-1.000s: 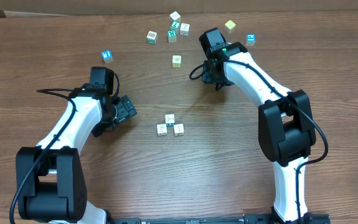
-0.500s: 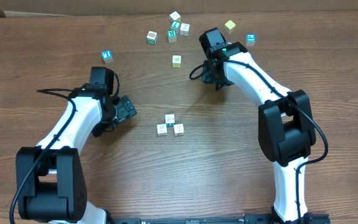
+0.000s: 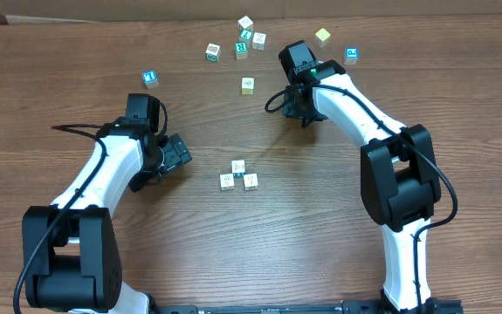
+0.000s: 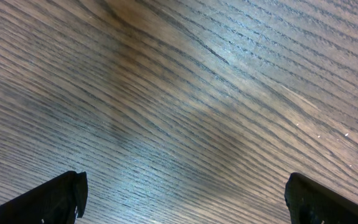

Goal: Form a circle
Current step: 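Lower the right gripper onto the green F block and grasp it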

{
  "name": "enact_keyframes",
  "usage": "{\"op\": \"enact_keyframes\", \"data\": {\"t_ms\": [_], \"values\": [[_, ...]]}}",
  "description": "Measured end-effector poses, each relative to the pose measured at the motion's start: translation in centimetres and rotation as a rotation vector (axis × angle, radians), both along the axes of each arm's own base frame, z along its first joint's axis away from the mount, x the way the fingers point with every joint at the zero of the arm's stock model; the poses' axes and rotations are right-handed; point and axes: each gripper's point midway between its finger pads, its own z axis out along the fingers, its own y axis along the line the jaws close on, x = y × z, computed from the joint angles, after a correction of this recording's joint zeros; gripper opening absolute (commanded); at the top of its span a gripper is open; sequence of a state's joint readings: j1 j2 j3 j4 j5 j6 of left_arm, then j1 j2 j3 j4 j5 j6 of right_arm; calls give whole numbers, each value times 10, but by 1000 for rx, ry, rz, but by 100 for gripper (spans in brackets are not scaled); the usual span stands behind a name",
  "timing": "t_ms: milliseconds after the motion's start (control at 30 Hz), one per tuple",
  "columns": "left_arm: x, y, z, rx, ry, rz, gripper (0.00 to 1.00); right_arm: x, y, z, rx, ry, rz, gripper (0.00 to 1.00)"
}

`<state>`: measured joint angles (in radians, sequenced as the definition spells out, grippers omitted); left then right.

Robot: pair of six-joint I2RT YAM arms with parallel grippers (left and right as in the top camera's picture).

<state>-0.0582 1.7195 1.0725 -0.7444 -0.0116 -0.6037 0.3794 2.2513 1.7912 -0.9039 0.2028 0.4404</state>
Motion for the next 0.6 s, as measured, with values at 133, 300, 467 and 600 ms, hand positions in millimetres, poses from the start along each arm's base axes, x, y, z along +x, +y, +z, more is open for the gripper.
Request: {"op": "enact_keyframes", "data": {"t_ms": [133, 300, 467, 600], "values": [[0, 0, 0, 0, 0, 0, 100, 2, 1, 0, 3, -6, -1, 51], [0, 0, 0, 0, 0, 0, 100, 3, 1, 1, 6, -14, -1, 49], [0, 0, 0, 0, 0, 0, 100, 3, 1, -5, 5, -5, -12, 41], [0, 0, 0, 0, 0, 0, 100, 2, -1, -11, -3, 5, -25, 33]]}}
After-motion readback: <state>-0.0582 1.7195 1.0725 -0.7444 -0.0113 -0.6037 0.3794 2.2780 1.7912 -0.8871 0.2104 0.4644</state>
